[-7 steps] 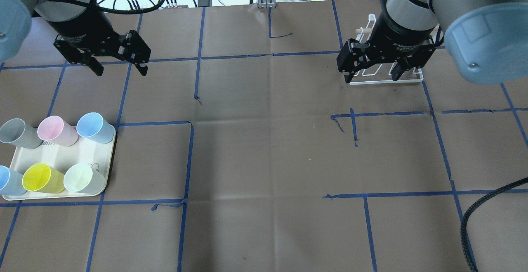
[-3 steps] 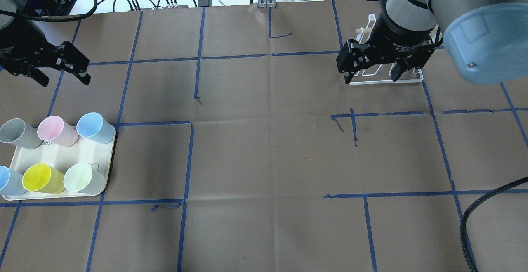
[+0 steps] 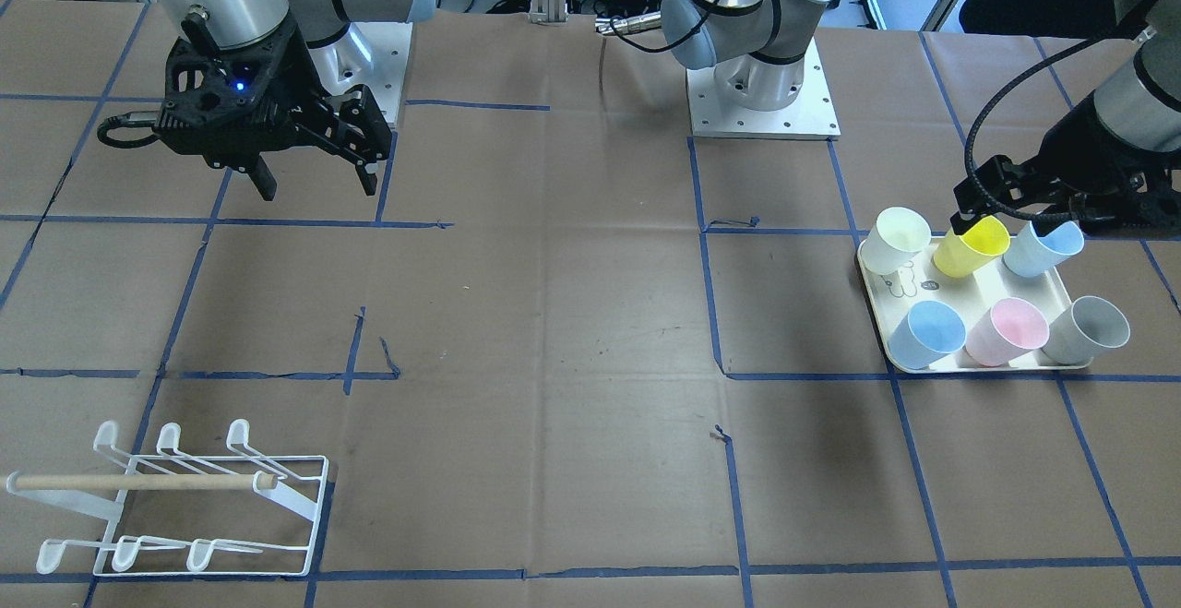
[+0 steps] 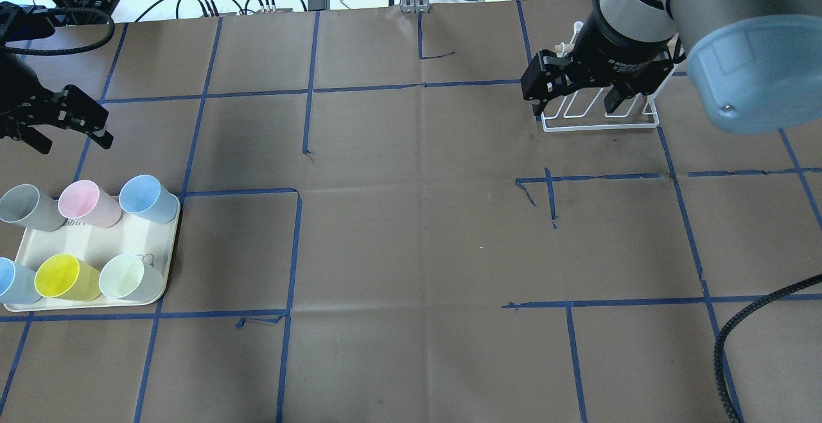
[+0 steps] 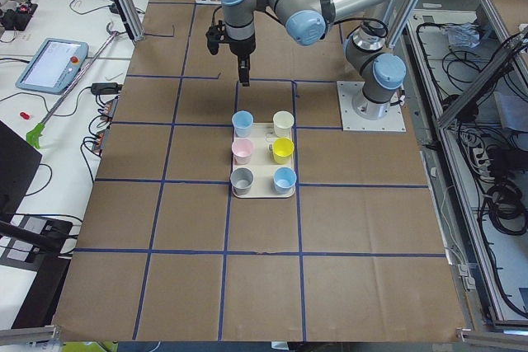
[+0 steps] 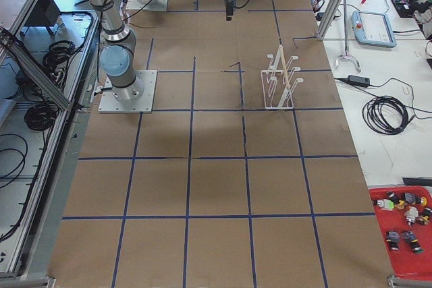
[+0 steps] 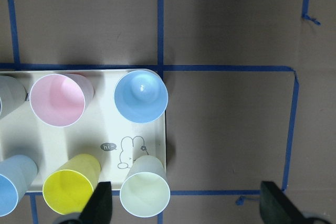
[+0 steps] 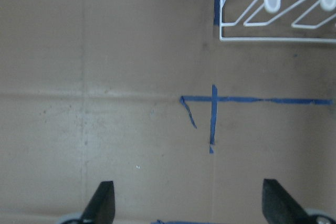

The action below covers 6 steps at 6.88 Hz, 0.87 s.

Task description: Transfer IKEA cup to right arm and place on rack

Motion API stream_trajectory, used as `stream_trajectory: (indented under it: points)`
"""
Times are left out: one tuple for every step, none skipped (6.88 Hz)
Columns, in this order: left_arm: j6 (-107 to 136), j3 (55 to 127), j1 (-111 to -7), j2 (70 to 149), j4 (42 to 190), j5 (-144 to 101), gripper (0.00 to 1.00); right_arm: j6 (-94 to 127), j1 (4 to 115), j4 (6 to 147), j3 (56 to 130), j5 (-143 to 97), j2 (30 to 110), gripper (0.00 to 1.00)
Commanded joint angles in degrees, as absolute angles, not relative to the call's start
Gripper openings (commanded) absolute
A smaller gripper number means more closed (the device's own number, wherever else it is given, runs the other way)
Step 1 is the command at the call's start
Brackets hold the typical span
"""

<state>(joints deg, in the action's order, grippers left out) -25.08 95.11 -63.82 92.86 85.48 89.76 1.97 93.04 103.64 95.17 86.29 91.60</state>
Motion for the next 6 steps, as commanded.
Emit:
stream_trajectory:
  points:
    - [-25.14, 100.61, -63.72, 93.95, 77.47, 89.65, 1.0, 8.39, 93.08, 123.72, 97.28, 86.31, 89.84, 1.0]
    - [-25.05, 103.42, -63.72, 95.0, 72.73, 89.56, 1.0, 16.44, 93.08, 134.63, 99.21, 86.31, 89.13, 1.0]
    - [-24.96, 105.27, -63.81, 96.4, 69.21, 89.56, 1.0, 20.26, 93.08, 143.44, 101.58, 86.31, 88.95, 1.0]
    - [-24.96, 105.99, -63.81, 98.24, 67.43, 89.56, 1.0, 24.13, 93.08, 151.53, 103.17, 86.31, 88.95, 1.0]
    - [-24.87, 106.17, -63.98, 99.74, 66.19, 89.56, 1.0, 31.04, 93.25, 153.26, 103.97, 86.31, 89.29, 1.0]
    - [-24.79, 106.08, -63.98, 101.5, 66.01, 89.56, 1.0, 38.16, 93.25, 153.37, 103.89, 86.31, 89.47, 1.0]
